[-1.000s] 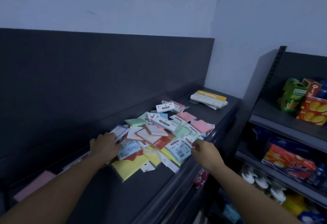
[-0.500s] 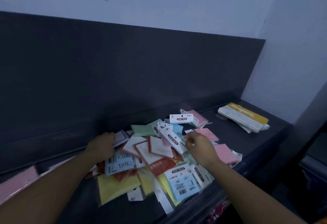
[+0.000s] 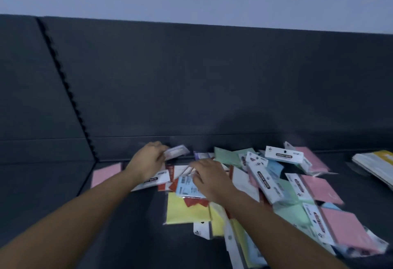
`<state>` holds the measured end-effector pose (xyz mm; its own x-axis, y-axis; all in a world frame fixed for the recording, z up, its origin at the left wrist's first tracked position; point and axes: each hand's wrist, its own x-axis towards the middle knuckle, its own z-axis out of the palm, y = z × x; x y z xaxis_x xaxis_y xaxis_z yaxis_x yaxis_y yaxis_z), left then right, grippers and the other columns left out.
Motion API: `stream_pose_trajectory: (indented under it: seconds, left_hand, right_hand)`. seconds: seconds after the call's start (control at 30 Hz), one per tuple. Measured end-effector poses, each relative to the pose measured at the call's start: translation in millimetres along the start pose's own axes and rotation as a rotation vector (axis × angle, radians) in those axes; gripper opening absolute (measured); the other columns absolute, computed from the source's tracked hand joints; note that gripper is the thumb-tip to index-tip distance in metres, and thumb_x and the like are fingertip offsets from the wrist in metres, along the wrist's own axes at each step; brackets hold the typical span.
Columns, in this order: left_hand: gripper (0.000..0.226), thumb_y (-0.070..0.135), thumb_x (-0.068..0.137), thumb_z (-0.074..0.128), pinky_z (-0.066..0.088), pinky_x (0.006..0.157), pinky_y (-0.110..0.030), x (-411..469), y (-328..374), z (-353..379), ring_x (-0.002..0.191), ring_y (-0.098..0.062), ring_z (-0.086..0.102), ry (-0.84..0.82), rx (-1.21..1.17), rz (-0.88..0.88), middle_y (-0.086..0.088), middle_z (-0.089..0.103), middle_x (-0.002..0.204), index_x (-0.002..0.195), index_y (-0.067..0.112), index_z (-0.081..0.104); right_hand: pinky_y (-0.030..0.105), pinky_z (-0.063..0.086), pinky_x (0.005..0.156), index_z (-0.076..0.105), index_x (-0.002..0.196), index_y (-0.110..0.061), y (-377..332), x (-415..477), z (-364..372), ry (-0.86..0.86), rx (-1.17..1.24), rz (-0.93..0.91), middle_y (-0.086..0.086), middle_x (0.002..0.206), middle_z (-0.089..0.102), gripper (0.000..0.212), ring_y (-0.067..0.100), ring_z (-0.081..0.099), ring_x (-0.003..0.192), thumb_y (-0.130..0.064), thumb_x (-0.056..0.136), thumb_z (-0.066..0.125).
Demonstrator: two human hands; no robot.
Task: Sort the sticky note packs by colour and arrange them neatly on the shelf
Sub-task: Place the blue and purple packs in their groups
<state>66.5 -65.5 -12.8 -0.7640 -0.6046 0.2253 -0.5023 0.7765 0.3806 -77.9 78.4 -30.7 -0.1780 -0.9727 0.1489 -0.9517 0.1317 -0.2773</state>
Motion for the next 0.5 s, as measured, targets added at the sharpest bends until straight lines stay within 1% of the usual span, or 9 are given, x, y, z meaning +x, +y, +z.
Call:
stream_pose_trajectory:
  seconds: [0.03, 0.07, 0.1, 0.17, 0.23, 0.3, 0.4, 0.47, 0.5]
  left_hand:
    - [0.026, 0.006, 0.09, 0.051, 0.041, 0.087, -0.032, -4.1, -1.2, -0.4, 0.1, -0.027, 0.054, 0.015, 0.041, 0.026, -0.01, 0.06, 0.102, 0.111, 0.01, 0.067]
    - [0.024, 0.005, 0.086, 0.057, 0.043, 0.083, -0.034, -8.1, -1.1, -1.3, 0.096, -0.028, 0.055, 0.04, 0.094, 0.047, -0.009, 0.06, 0.099, 0.105, 0.011, 0.07]
    - [0.02, 0.003, 0.079, 0.066, 0.043, 0.074, -0.034, -11.3, -1.4, -2.1, 0.087, -0.03, 0.057, 0.079, 0.163, 0.082, -0.008, 0.06, 0.089, 0.095, 0.014, 0.074]
    - [0.023, 0.005, 0.057, 0.083, 0.036, 0.057, -0.029, -18.7, -1.0, -4.4, 0.063, -0.027, 0.056, 0.117, 0.324, 0.118, -0.003, 0.054, 0.067, 0.072, 0.021, 0.076]
    - [0.033, 0.01, 0.039, 0.089, 0.034, 0.052, -0.024, -24.5, -2.9, -6.2, 0.053, -0.021, 0.053, 0.139, 0.451, 0.085, 0.004, 0.054, 0.057, 0.061, 0.028, 0.073]
    - [0.035, 0.013, 0.032, 0.09, 0.038, 0.051, -0.02, -31.0, -8.3, -6.8, 0.048, -0.016, 0.056, 0.147, 0.449, 0.047, 0.008, 0.059, 0.05, 0.056, 0.03, 0.07]
    - [0.025, 0.015, 0.045, 0.087, 0.042, 0.048, -0.019, -40.3, -19.7, -2.2, 0.041, -0.015, 0.056, 0.151, 0.409, -0.011, 0.006, 0.061, 0.045, 0.058, 0.027, 0.07]
    - [0.019, 0.013, 0.062, 0.079, 0.047, 0.048, -0.024, -46.7, -23.1, 1.8, 0.048, -0.024, 0.06, 0.157, 0.377, -0.054, -0.001, 0.066, 0.054, 0.076, 0.023, 0.072]
    - [0.018, 0.013, 0.073, 0.069, 0.048, 0.053, -0.027, -49.1, -22.6, 3.3, 0.058, -0.028, 0.062, 0.176, 0.329, -0.094, -0.005, 0.069, 0.064, 0.09, 0.019, 0.071]
  right_hand:
    - [0.033, 0.028, 0.101, 0.048, 0.129, -0.014, -0.9, 7.2, 1.4, 0.003, -0.023, 0.039, 0.005, 0.128, 0.054, 0.036, 0.021, 0.044, 0.12, -0.026, 0.096, 0.038]
    - [0.034, 0.031, 0.098, 0.05, 0.125, -0.013, -0.4, 14.8, 2.5, 0.006, -0.076, 0.09, 0.007, 0.123, 0.056, 0.036, 0.023, 0.047, 0.117, -0.029, 0.096, 0.038]
    - [0.035, 0.034, 0.094, 0.053, 0.12, -0.011, -0.4, 22.0, 2.5, 0.003, -0.149, 0.147, 0.008, 0.119, 0.058, 0.036, 0.024, 0.049, 0.113, -0.032, 0.095, 0.038]
    - [0.035, 0.037, 0.091, 0.055, 0.116, -0.009, -0.6, 34.7, 0.4, -0.049, -0.271, 0.254, 0.009, 0.116, 0.056, 0.04, 0.025, 0.049, 0.11, -0.04, 0.093, 0.042]
    - [0.035, 0.038, 0.091, 0.053, 0.121, -0.01, -1.2, 46.1, -2.1, -0.133, -0.308, 0.351, 0.008, 0.12, 0.051, 0.048, 0.026, 0.047, 0.113, -0.046, 0.091, 0.045]
    - [0.034, 0.04, 0.087, 0.054, 0.12, -0.013, -1.2, 54.7, -3.6, -0.196, -0.314, 0.445, 0.005, 0.12, 0.052, 0.048, 0.024, 0.049, 0.112, -0.048, 0.089, 0.047]
    - [0.028, 0.042, 0.076, 0.062, 0.106, -0.019, 0.0, 62.8, -2.8, -0.218, -0.299, 0.526, -0.001, 0.106, 0.062, 0.028, 0.018, 0.059, 0.098, -0.036, 0.087, 0.052]
    - [0.026, 0.044, 0.075, 0.064, 0.102, -0.019, -1.9, 65.9, -2.9, -0.222, -0.336, 0.496, -0.003, 0.103, 0.065, 0.02, 0.017, 0.061, 0.095, -0.025, 0.087, 0.052]
    - [0.026, 0.047, 0.076, 0.064, 0.102, -0.018, -3.0, 67.6, -3.0, -0.223, -0.382, 0.445, -0.002, 0.105, 0.065, 0.019, 0.018, 0.062, 0.095, -0.019, 0.087, 0.052]
